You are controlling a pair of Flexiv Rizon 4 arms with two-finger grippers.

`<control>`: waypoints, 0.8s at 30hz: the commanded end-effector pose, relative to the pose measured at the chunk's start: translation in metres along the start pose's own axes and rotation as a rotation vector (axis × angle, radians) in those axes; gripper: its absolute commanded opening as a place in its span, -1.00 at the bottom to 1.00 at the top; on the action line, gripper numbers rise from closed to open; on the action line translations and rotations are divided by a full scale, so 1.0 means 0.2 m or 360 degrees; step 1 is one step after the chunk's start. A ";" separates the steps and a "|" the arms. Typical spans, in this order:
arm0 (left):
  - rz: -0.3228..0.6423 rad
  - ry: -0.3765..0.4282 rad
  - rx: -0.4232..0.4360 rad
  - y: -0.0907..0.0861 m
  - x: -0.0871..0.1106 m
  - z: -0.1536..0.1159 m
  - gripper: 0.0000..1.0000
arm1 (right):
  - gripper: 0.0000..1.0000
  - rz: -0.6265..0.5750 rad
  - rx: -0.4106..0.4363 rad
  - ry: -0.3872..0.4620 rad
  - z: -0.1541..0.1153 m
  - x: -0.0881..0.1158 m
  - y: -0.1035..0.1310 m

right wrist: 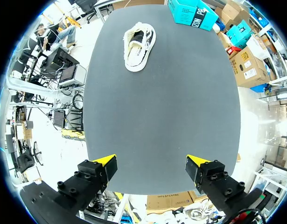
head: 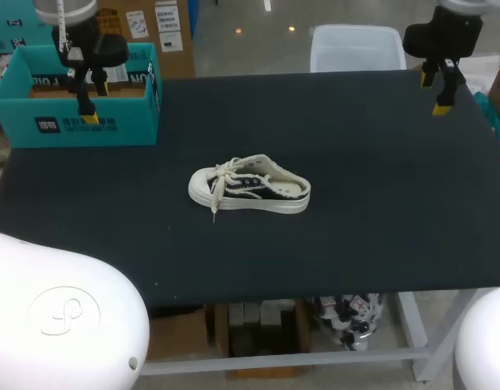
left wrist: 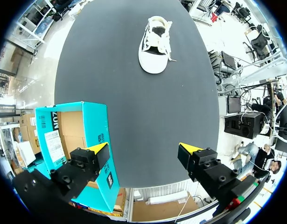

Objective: Open the shoe tongue, take the insole out of the shoe, put the insole back into the shoe, and pack the shoe into the shoebox

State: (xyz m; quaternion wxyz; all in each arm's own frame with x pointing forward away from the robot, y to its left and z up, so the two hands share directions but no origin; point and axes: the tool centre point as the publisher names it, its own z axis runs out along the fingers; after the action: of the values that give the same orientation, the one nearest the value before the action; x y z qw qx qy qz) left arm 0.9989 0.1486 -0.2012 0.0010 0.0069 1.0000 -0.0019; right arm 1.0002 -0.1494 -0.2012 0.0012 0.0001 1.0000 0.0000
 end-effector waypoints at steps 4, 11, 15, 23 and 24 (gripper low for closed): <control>-0.0030 -0.0025 -0.0008 -0.04 0.04 -0.02 1.00 | 1.00 0.0016 -0.0115 0.0061 0.02 0.01 0.05; -0.0132 -0.0012 0.0002 -0.10 0.08 -0.03 1.00 | 1.00 0.0102 -0.0388 0.0115 0.08 0.06 0.17; -0.0220 0.0008 0.0012 -0.13 0.10 -0.03 1.00 | 1.00 0.0113 -0.0542 0.0066 0.13 0.09 0.28; -0.0388 0.0071 0.0051 -0.20 0.13 -0.01 1.00 | 1.00 0.0035 -0.0789 0.0013 0.28 0.12 0.49; -0.0411 0.0095 0.0071 -0.21 0.14 -0.01 1.00 | 1.00 0.0045 -0.0810 0.0011 0.31 0.12 0.51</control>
State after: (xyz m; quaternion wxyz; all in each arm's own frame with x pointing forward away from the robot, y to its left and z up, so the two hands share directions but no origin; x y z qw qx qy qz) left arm 0.9683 0.1099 -0.1978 -0.0207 -0.1162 0.9928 -0.0213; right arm 0.9816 -0.0523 -0.2434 -0.0278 0.0058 0.9726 0.2308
